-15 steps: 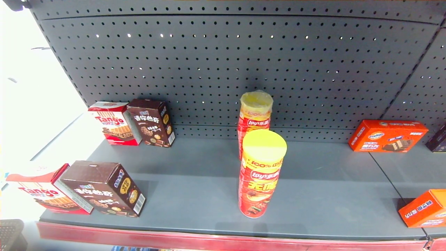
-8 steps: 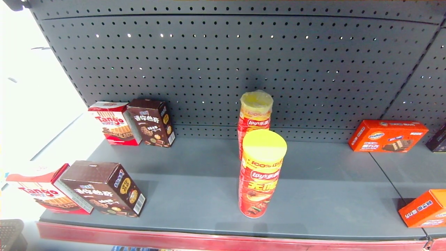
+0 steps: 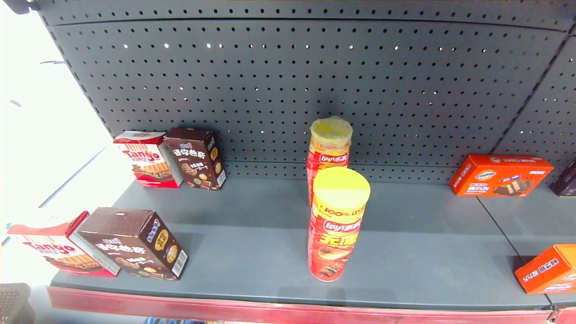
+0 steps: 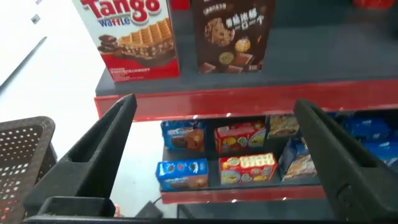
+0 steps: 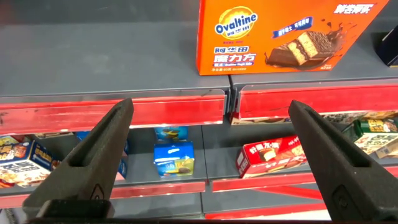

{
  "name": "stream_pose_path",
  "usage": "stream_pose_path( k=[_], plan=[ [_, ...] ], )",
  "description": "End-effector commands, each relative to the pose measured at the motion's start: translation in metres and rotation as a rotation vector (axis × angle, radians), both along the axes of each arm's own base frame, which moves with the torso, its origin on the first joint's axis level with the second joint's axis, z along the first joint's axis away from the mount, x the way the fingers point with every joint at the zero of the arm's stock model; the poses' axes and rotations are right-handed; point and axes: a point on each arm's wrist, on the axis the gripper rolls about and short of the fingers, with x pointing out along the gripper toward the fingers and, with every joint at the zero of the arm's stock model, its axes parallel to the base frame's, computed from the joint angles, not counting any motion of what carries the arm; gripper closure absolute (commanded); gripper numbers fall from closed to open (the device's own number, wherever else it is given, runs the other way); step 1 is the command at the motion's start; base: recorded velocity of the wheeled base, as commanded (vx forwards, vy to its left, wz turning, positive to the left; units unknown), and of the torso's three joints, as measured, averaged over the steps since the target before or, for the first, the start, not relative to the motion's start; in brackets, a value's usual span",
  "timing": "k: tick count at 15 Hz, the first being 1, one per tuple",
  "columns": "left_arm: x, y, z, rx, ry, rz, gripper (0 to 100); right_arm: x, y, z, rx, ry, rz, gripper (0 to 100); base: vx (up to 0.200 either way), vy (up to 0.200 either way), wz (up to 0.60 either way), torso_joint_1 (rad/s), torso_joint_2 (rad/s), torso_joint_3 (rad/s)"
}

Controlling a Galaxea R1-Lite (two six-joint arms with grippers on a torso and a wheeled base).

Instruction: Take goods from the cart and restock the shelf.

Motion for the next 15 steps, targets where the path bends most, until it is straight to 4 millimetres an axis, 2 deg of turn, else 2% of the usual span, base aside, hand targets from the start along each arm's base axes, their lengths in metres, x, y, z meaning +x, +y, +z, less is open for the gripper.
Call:
stream_pose_path(
  k=[1, 5, 6, 15],
  plan=[
    [0.0001, 0.0000, -0.0009, 0.003, 0.005, -0.002, 0, 0.0001, 0.0000, 0.0000, -0.001, 0.002, 0.001, 0, 0.000, 0.000, 0.00, 0.000, 0.00, 0.000],
    [0.0001, 0.0000, -0.0009, -0.006, 0.005, 0.001, 0, 0.0001, 0.0000, 0.0000, -0.001, 0.002, 0.001, 0, 0.000, 0.000, 0.00, 0.000, 0.00, 0.000],
    [0.0001, 0.0000, -0.0009, -0.005, 0.005, 0.000, 0, 0.0001, 0.0000, 0.0000, -0.001, 0.002, 0.001, 0, -0.200, 0.000, 0.00, 0.002, 0.01, -0.002],
    [0.0001, 0.0001, -0.0009, -0.020, 0.006, 0.009, 0, 0.0002, 0.0001, 0.0000, -0.002, 0.002, 0.005, 0, 0.000, 0.000, 0.00, 0.000, 0.00, 0.000]
  ],
)
